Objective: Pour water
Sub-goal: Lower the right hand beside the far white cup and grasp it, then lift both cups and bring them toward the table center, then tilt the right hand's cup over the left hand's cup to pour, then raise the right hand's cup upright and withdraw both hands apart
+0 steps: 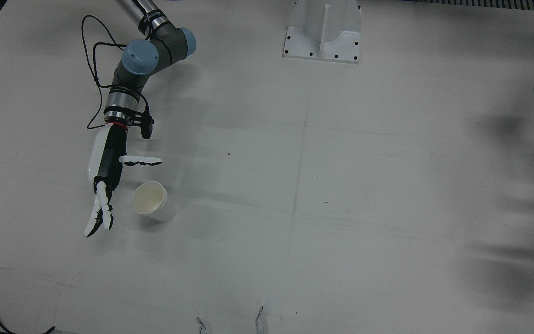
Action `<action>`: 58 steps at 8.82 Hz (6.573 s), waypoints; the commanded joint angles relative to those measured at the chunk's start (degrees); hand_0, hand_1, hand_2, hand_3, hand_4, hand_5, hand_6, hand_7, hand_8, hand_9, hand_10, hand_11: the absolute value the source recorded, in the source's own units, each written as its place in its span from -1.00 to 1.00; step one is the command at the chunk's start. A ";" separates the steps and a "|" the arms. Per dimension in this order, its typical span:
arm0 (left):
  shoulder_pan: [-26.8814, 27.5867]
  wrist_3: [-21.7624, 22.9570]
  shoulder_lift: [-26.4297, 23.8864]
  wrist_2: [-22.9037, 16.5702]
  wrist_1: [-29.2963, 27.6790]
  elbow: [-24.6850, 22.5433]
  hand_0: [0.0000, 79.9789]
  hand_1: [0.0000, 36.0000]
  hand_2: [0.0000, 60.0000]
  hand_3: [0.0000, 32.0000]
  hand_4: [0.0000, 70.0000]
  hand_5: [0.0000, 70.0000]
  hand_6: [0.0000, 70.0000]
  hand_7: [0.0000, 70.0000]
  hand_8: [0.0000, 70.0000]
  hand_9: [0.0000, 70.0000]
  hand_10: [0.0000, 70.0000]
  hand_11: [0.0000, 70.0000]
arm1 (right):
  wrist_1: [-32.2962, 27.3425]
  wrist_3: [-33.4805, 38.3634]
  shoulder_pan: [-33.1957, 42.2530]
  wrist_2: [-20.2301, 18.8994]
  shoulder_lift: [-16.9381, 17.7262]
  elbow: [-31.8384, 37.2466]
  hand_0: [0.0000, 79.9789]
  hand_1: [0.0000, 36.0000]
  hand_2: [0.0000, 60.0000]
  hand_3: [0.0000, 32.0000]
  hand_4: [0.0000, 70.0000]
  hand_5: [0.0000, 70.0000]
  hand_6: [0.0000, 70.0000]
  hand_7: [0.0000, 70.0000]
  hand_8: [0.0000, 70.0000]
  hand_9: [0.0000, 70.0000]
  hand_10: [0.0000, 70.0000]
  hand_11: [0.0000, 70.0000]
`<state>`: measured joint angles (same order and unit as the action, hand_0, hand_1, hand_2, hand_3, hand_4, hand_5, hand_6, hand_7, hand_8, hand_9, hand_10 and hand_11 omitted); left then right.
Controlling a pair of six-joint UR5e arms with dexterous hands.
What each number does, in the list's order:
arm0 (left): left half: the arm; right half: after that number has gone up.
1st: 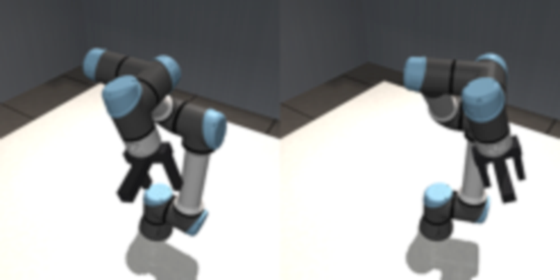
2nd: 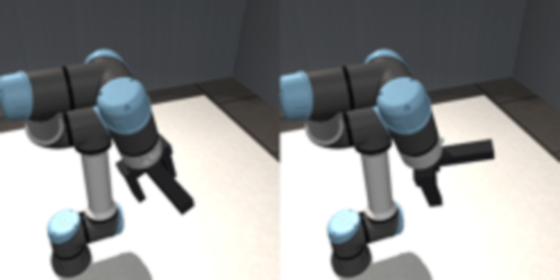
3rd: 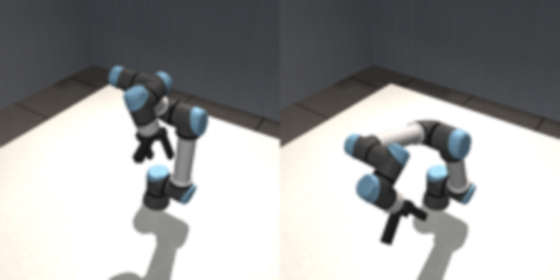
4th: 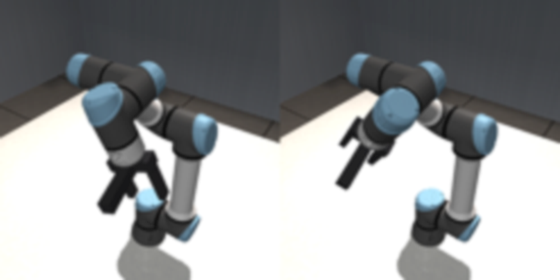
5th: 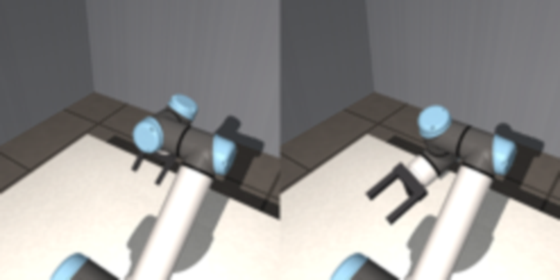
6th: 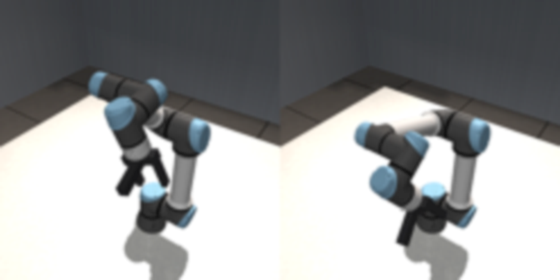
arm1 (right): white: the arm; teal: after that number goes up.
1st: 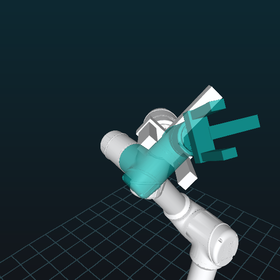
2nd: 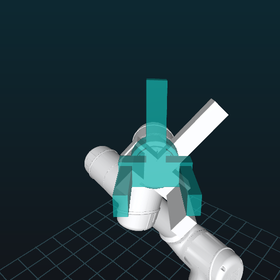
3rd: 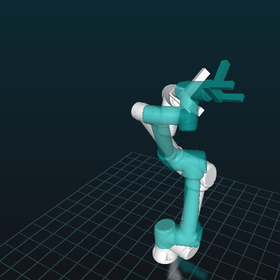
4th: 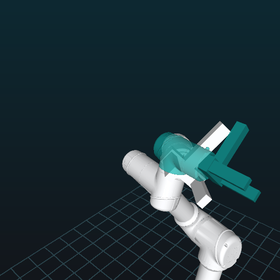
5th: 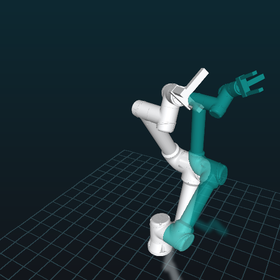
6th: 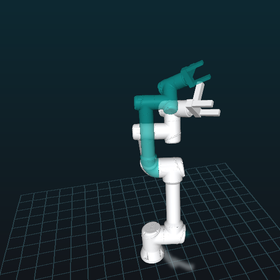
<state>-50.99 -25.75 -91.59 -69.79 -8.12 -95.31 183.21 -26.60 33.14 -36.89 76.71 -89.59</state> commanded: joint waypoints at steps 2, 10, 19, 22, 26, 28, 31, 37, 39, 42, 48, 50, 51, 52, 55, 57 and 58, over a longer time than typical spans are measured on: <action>-0.07 0.00 0.44 0.01 -0.23 0.04 0.01 1.00 1.00 -1.00 -0.33 0.70 -0.84 -0.66 -0.94 -0.85 -0.82 -0.66 | -0.74 1.99 -0.45 4.53 -1.02 0.99 0.08 -0.47 -0.82 -1.00 -0.95 -0.97 -1.00 -1.00 -0.97 -1.00 -1.00 -1.00; -0.25 0.44 0.53 0.09 -1.11 0.91 -0.01 1.00 1.00 -1.00 -0.35 0.66 -0.85 -0.67 -0.95 -0.85 -0.82 -0.67 | -0.66 2.78 -2.90 8.23 -7.00 10.48 0.07 -0.45 -0.72 -1.00 -0.86 -0.89 -0.96 -0.96 -0.97 -1.00 -1.00 -1.00; -0.25 0.79 2.64 0.18 -1.72 0.65 -0.01 1.00 1.00 -1.00 -0.35 0.63 -0.86 -0.69 -0.95 -0.86 -0.82 -0.67 | -0.57 2.52 -4.67 8.23 -9.29 11.98 0.14 -0.37 -0.62 -1.00 -0.67 -0.78 -0.77 -0.51 -0.88 -0.79 -0.87 -0.78; -0.33 0.88 2.73 0.18 -1.73 0.21 -0.02 1.00 1.00 -1.00 -0.35 0.64 -0.86 -0.69 -0.95 -0.86 -0.82 -0.67 | -0.39 2.34 -4.67 8.23 -10.08 12.07 0.12 -0.60 -0.41 -1.00 -0.40 0.73 0.21 0.97 0.29 0.84 -0.09 0.31; 0.02 1.41 1.51 -0.17 -0.94 -0.22 -0.01 1.00 1.00 -1.00 -0.33 0.67 -0.85 -0.69 -0.95 -0.86 -0.82 -0.67 | -0.13 2.34 -3.97 8.06 -11.23 10.33 0.15 -0.32 0.68 -1.00 -0.01 1.00 1.00 1.00 0.89 1.00 0.36 0.91; 0.37 0.53 -4.70 -0.52 4.13 -2.07 0.00 1.00 1.00 -1.00 -0.30 0.69 -0.83 -0.66 -0.94 -0.85 -0.82 -0.67 | 0.83 1.65 -2.91 7.27 -11.14 6.90 0.16 -0.30 0.56 -1.00 -0.07 1.00 0.91 1.00 0.78 1.00 0.27 0.79; 7.90 -0.78 -16.58 -0.87 12.40 -1.90 -0.02 1.00 1.00 -1.00 -0.29 0.67 -0.83 -0.66 -0.95 -0.87 -0.83 -0.68 | 1.10 1.38 -1.86 7.00 -10.79 5.48 0.19 -0.23 0.40 -1.00 -0.13 1.00 0.75 1.00 0.59 1.00 0.12 0.58; 21.01 -4.39 -31.27 -0.78 18.05 2.92 -0.04 1.00 1.00 -1.00 -0.27 0.63 -0.81 -0.64 -0.95 -0.86 -0.82 -0.67 | 11.54 -12.97 7.52 -5.70 -9.13 -11.68 0.21 -0.15 0.27 -1.00 -0.26 1.00 0.57 1.00 0.40 0.92 -0.01 0.42; 21.29 -4.39 -31.55 -0.78 18.31 2.94 -0.03 1.00 1.00 -1.00 -0.28 0.62 -0.81 -0.64 -0.95 -0.86 -0.82 -0.67 | 20.55 -38.74 11.06 -14.32 -9.03 -32.38 0.23 -0.06 0.34 -1.00 -0.31 1.00 0.54 0.97 0.36 0.85 -0.04 0.39; 22.78 -4.48 -31.90 -0.78 18.40 2.76 -0.02 1.00 1.00 -1.00 -0.27 0.63 -0.82 -0.64 -0.95 -0.87 -0.82 -0.68 | 24.83 -61.96 7.58 -16.19 -9.73 -40.76 0.29 0.32 0.92 -1.00 -0.24 1.00 0.58 1.00 0.34 0.81 0.01 0.46; 24.80 -5.01 -33.04 -0.61 18.49 3.20 -0.03 1.00 1.00 -1.00 -0.27 0.64 -0.81 -0.65 -0.95 -0.86 -0.82 -0.67 | 25.01 -78.08 -7.56 -16.11 -20.18 -30.24 0.41 0.99 1.00 -1.00 0.00 1.00 0.78 1.00 0.49 1.00 0.17 0.69; 24.72 -5.01 -33.04 -0.70 18.49 3.20 -0.04 1.00 1.00 -1.00 -0.28 0.61 -0.83 -0.67 -0.95 -0.87 -0.82 -0.68 | 25.09 -77.99 -7.22 -15.94 -20.10 -30.90 0.40 0.96 1.00 -1.00 -0.01 1.00 0.73 1.00 0.45 0.97 0.14 0.65; 24.28 -4.83 -33.04 -0.70 18.66 2.85 -0.04 1.00 1.00 -1.00 -0.28 0.61 -0.83 -0.67 -0.96 -0.87 -0.82 -0.68 | 25.01 -77.64 -6.52 -14.54 -20.19 -31.78 0.37 0.90 1.00 -1.00 -0.04 1.00 0.70 1.00 0.43 0.94 0.14 0.65; 23.67 -4.22 -32.61 -0.61 18.84 2.32 -0.03 1.00 1.00 -1.00 -0.28 0.61 -0.83 -0.67 -0.95 -0.87 -0.83 -0.68 | 25.01 -77.03 -5.12 -12.27 -19.76 -33.35 0.38 0.88 1.00 -1.00 -0.04 1.00 0.70 1.00 0.43 0.94 0.15 0.66; 20.60 -3.78 -26.90 -0.52 19.02 -1.19 -0.03 1.00 1.00 -1.00 -0.31 0.56 -0.86 -0.71 -0.97 -0.89 -0.83 -0.69 | 24.22 -50.49 3.57 -3.57 -11.69 -34.95 0.31 0.65 1.00 -1.00 -0.10 1.00 0.60 1.00 0.38 0.87 0.15 0.65; 15.60 1.38 -24.00 -0.52 20.23 -0.85 -0.03 1.00 1.00 -1.00 -0.29 0.58 -0.85 -0.70 -0.96 -0.88 -0.83 -0.69 | 24.04 -38.58 10.60 -2.84 -10.44 -33.64 0.34 0.71 1.00 -1.00 -0.10 1.00 0.61 1.00 0.39 0.88 0.15 0.65; 12.18 2.54 -23.47 -0.61 20.86 -0.58 -0.04 1.00 1.00 -1.00 -0.29 0.59 -0.85 -0.69 -0.96 -0.88 -0.83 -0.69 | 23.78 -33.22 11.15 -0.06 -9.48 -32.59 0.33 0.66 1.00 -1.00 -0.11 1.00 0.60 1.00 0.39 0.89 0.16 0.66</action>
<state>-32.59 -27.18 -117.30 -70.32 11.34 -96.15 207.40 -72.99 39.68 -40.74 65.11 -123.90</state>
